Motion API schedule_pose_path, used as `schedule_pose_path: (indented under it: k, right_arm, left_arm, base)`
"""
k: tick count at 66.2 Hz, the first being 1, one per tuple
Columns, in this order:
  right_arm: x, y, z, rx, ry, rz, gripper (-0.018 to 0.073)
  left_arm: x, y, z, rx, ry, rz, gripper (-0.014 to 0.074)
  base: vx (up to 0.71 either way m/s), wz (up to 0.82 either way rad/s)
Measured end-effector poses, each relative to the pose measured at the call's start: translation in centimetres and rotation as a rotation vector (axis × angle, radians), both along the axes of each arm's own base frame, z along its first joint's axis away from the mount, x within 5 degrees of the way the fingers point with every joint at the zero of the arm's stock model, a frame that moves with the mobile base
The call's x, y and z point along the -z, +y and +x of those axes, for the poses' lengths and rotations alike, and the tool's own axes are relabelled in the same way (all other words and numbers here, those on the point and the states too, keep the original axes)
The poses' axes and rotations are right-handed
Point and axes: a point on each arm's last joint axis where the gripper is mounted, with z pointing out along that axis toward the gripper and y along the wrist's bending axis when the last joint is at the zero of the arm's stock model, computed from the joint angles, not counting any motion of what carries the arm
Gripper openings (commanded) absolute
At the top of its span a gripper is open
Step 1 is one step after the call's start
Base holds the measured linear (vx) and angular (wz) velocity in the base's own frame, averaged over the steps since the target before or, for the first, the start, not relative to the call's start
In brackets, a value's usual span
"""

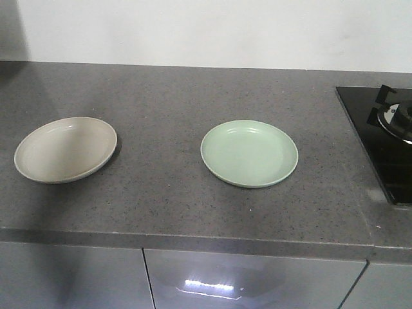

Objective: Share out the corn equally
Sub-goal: 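Drive the base up to the two empty plates beside the hob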

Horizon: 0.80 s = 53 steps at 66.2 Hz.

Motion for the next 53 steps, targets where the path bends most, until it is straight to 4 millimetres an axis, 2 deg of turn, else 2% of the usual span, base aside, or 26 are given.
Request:
schedule_pose_path:
  k: [53]
  right_arm:
    - [0.0,0.0,0.0,0.0,0.0,0.0,0.0119]
  left_arm:
    - [0.0,0.0,0.0,-0.001,0.0,-0.001,0.0002]
  base:
    - [0.08,0.01]
